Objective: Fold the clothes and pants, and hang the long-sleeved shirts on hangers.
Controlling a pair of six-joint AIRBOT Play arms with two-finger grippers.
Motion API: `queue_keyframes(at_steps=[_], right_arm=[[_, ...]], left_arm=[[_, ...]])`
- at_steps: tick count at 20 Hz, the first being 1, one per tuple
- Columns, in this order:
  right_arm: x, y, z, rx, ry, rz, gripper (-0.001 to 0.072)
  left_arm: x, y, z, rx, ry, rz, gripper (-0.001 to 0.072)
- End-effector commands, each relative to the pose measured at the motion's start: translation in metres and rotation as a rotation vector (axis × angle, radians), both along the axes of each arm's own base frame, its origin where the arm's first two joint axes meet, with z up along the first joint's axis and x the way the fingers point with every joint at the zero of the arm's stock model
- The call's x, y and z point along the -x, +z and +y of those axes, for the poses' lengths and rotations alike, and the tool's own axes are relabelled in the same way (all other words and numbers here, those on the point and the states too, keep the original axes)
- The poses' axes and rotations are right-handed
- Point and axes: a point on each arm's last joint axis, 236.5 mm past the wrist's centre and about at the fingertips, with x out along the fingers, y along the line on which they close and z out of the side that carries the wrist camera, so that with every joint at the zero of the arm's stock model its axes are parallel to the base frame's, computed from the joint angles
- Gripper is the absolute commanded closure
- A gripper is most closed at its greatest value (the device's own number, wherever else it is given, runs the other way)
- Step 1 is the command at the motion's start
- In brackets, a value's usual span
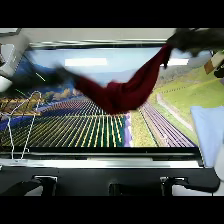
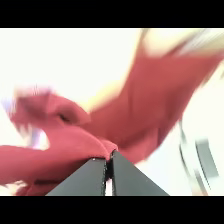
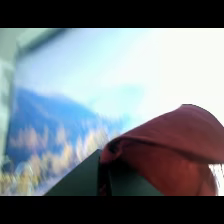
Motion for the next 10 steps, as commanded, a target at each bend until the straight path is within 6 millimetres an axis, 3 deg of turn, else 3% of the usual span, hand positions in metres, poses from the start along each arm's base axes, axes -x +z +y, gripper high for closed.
queue_keyframes(at_steps=[1, 3, 5, 7, 8, 9, 10], right_arm=[[0.069, 0.140, -0.037, -0.108, -0.131, -0.346, 0.0680], [0.131, 0.205, -0.034, -0.132, -0.156, -0.524, 0.0680], [0.195, 0.256, -0.025, -0.119, -0.186, -0.699, 0.0680], [0.249, 0.295, -0.024, -0.107, -0.240, -0.859, 0.0680], [0.266, 0.308, -0.027, -0.120, -0.272, -0.910, 0.0680], [0.276, 0.315, -0.031, -0.134, -0.298, -0.939, 0.0680], [0.273, 0.313, -0.033, -0.123, -0.308, -0.931, 0.0681]], left_arm=[[0.063, 0.233, 0.072, -0.046, 0.168, -0.581, 0.0692], [0.130, 0.312, 0.091, -0.085, 0.269, -0.830, 0.0692], [0.181, 0.344, 0.111, -0.093, 0.410, -0.929, 0.0692], [0.209, 0.345, 0.140, -0.123, 0.588, -0.925, 0.0692], [0.215, 0.340, 0.155, -0.133, 0.669, -0.909, 0.0692], [0.217, 0.331, 0.165, -0.137, 0.721, -0.881, 0.0692], [0.211, 0.317, 0.171, -0.132, 0.738, -0.830, 0.0692]])
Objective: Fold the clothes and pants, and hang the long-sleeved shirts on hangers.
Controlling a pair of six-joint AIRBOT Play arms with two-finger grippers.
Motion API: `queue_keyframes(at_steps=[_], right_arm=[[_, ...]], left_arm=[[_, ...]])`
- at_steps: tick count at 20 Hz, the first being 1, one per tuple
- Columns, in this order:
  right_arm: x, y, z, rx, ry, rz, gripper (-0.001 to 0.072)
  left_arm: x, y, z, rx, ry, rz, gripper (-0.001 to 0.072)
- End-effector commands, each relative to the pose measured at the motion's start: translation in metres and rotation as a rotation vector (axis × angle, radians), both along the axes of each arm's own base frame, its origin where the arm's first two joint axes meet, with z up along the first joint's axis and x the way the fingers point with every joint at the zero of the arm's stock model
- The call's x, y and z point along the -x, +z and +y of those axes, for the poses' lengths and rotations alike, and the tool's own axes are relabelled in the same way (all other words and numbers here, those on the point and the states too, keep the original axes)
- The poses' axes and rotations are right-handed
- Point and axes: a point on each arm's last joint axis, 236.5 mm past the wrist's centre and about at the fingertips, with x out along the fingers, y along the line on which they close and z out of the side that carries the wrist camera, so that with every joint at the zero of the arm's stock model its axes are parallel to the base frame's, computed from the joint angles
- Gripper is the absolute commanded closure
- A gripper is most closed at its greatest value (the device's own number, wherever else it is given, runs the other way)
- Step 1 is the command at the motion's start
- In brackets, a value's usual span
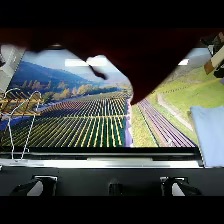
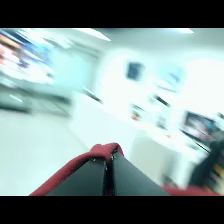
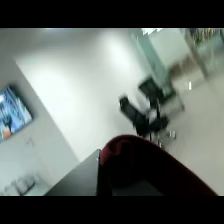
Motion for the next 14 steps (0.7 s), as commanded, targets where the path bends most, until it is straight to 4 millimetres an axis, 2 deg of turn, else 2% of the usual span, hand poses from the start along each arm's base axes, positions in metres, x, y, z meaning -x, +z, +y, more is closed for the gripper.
queue_keyframes(at_steps=[1, 3, 5, 7, 9, 11, 12, 14], right_arm=[[0.030, 0.021, -0.008, -0.018, -0.065, -0.086, 0.0681], [-0.022, -0.019, -0.012, -0.052, -0.014, 0.092, 0.0681], [-0.089, -0.087, -0.015, -0.051, 0.055, 0.342, 0.0681], [-0.154, -0.178, -0.007, -0.015, 0.148, 0.616, 0.0680], [-0.209, -0.277, 0.026, 0.048, 0.256, 0.858, 0.0680], [-0.255, -0.381, 0.059, 0.135, 0.294, 1.055, 0.0680], [-0.278, -0.433, 0.068, 0.173, 0.275, 1.127, 0.0680], [-0.315, -0.517, 0.079, 0.169, 0.238, 1.217, 0.0680]], left_arm=[[0.014, -0.018, 0.032, 0.067, 0.154, 0.044, 0.0692], [-0.029, -0.068, 0.030, 0.071, 0.098, 0.239, 0.0691], [-0.081, -0.148, 0.023, 0.072, 0.001, 0.534, 0.0692], [-0.122, -0.248, 0.008, 0.059, -0.110, 0.862, 0.0691], [-0.154, -0.342, -0.011, 0.042, -0.201, 1.111, 0.0691], [-0.183, -0.438, -0.019, 0.000, -0.191, 1.293, 0.0691], [-0.195, -0.483, -0.020, -0.017, -0.164, 1.358, 0.0691], [-0.218, -0.551, -0.022, -0.017, -0.119, 1.428, 0.0691]])
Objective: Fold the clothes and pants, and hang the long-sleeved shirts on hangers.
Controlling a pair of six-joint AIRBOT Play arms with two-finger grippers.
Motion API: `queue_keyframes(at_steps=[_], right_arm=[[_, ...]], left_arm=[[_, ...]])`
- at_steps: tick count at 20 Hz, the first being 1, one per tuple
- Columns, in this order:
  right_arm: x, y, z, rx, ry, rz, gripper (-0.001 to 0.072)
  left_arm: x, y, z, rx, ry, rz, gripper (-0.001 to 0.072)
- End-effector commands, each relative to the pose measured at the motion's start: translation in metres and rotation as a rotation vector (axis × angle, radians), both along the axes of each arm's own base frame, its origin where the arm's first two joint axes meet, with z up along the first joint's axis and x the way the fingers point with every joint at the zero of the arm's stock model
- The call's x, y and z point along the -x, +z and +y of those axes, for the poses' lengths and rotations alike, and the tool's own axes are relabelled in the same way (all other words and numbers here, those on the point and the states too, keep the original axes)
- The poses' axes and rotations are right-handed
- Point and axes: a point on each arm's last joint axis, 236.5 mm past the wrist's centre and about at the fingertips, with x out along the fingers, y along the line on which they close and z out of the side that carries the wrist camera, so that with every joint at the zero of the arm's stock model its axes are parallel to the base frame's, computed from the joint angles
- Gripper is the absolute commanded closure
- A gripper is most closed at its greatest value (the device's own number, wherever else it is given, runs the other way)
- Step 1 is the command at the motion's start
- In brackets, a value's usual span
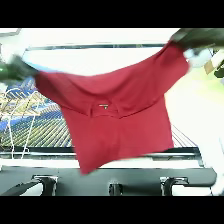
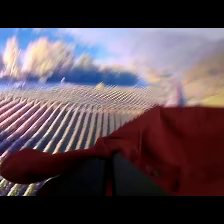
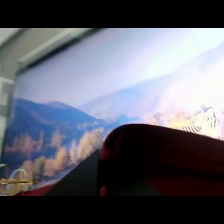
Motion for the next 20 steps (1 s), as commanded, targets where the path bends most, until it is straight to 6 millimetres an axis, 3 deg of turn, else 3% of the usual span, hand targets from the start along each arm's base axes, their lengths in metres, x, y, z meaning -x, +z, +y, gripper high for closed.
queue_keyframes(at_steps=[1, 2, 4, 5, 7, 8, 9, 10, 12, 15, 18, 20], right_arm=[[-0.054, -0.170, 0.031, 0.044, -0.027, 0.239, 0.0680], [-0.066, -0.203, 0.038, -0.030, -0.082, 0.298, 0.0679], [-0.082, -0.248, 0.048, -0.150, -0.136, 0.353, 0.0668], [-0.087, -0.260, 0.054, -0.201, -0.152, 0.364, 0.0590], [-0.086, -0.269, 0.057, -0.255, -0.154, 0.397, 0.0306], [-0.079, -0.265, 0.048, -0.241, -0.129, 0.413, 0.0222], [-0.071, -0.258, 0.033, -0.210, -0.087, 0.419, 0.0222], [-0.057, -0.246, 0.010, -0.165, -0.021, 0.420, 0.0222], [-0.011, -0.228, -0.042, -0.046, 0.134, 0.463, 0.0228], [0.085, -0.228, -0.119, 0.157, 0.320, 0.693, 0.0231], [0.119, -0.226, -0.162, 0.110, 0.212, 0.765, 0.0231], [0.138, -0.234, -0.173, 0.083, 0.173, 0.785, 0.0230]], left_arm=[[-0.027, -0.138, -0.011, -0.062, 0.001, 0.196, 0.0691], [-0.035, -0.158, -0.014, -0.052, 0.008, 0.220, 0.0691], [-0.047, -0.190, -0.025, -0.004, 0.027, 0.258, 0.0691], [-0.050, -0.204, -0.029, 0.015, 0.033, 0.280, 0.0691], [-0.050, -0.219, -0.034, 0.028, 0.033, 0.310, 0.0691], [-0.049, -0.222, -0.034, 0.024, 0.029, 0.314, 0.0691], [-0.049, -0.222, -0.034, 0.022, 0.028, 0.313, 0.0691], [-0.049, -0.221, -0.033, 0.023, 0.030, 0.312, 0.0691], [-0.050, -0.218, -0.032, 0.024, 0.033, 0.307, 0.0690], [-0.050, -0.214, -0.031, 0.024, 0.033, 0.297, 0.0690], [-0.047, -0.213, -0.033, 0.028, 0.025, 0.307, 0.0690], [-0.044, -0.214, -0.034, 0.029, 0.018, 0.320, 0.0690]])
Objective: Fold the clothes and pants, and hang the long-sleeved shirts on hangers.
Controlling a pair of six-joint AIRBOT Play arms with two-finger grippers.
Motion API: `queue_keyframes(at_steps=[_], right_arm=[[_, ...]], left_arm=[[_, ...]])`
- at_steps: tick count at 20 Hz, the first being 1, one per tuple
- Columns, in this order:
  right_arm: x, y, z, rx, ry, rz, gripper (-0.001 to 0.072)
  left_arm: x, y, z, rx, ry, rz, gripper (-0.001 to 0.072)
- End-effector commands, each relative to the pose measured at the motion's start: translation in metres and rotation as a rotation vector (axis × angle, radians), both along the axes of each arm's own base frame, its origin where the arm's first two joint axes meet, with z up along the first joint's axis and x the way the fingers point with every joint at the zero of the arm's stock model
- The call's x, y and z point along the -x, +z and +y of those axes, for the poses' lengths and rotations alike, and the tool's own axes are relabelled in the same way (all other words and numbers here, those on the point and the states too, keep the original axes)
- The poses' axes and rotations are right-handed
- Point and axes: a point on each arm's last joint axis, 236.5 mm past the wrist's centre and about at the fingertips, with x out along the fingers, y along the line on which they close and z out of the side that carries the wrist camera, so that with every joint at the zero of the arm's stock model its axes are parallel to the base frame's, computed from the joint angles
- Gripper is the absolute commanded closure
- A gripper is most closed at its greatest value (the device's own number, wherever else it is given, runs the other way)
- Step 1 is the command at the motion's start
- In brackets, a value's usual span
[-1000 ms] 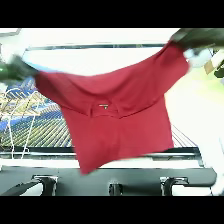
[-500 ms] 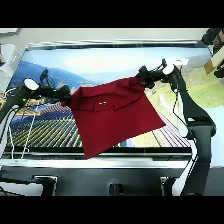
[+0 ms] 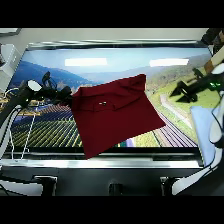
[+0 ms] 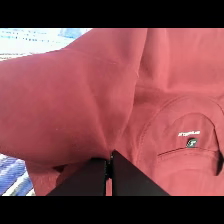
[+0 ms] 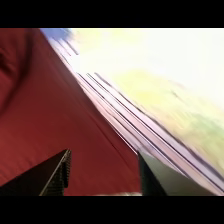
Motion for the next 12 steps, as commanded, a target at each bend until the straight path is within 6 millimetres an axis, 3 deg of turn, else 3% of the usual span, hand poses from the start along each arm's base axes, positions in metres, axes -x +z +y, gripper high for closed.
queue_keyframes(at_steps=[1, 3, 7, 10, 12], right_arm=[[0.057, -0.009, -0.027, -0.001, -0.002, 0.097, 0.0230], [0.075, -0.027, -0.021, -0.016, 0.002, 0.135, 0.0230], [0.105, -0.062, 0.008, -0.131, 0.003, 0.217, 0.0230], [0.103, -0.071, 0.030, -0.226, -0.018, 0.179, 0.0230], [0.100, -0.077, 0.032, -0.228, -0.036, 0.163, 0.0231]], left_arm=[[0.006, -0.001, -0.003, 0.006, -0.015, 0.023, 0.0690], [0.008, -0.002, -0.006, 0.007, -0.023, 0.029, 0.0690], [0.008, -0.002, -0.006, 0.008, -0.023, 0.029, 0.0690], [0.008, -0.002, -0.006, 0.008, -0.023, 0.029, 0.0690], [0.008, -0.002, -0.006, 0.008, -0.022, 0.028, 0.0690]])
